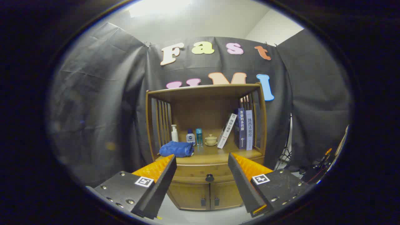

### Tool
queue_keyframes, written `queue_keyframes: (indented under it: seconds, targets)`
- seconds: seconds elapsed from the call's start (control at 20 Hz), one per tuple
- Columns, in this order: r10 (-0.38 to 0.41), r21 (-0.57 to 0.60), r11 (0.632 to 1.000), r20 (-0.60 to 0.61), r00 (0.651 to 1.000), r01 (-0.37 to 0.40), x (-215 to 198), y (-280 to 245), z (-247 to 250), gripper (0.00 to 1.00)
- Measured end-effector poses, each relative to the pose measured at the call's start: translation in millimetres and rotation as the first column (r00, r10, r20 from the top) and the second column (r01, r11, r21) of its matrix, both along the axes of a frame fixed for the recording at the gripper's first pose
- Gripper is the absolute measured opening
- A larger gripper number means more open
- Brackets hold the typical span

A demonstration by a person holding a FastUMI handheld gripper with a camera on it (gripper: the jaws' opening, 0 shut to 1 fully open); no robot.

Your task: Pull open the drawer, take out the items inside it, and place them on the countertop above the cabinet.

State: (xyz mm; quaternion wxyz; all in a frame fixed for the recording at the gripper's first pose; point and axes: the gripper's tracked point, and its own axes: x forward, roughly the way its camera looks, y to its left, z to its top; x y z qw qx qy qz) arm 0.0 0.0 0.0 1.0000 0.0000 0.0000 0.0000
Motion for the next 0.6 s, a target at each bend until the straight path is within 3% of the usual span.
queue_keyframes:
  seconds: [0.6]
  targets:
    - [-0.041,-0.007,0.999,-0.031,0.999,0.041,13,-15,-31,0.99]
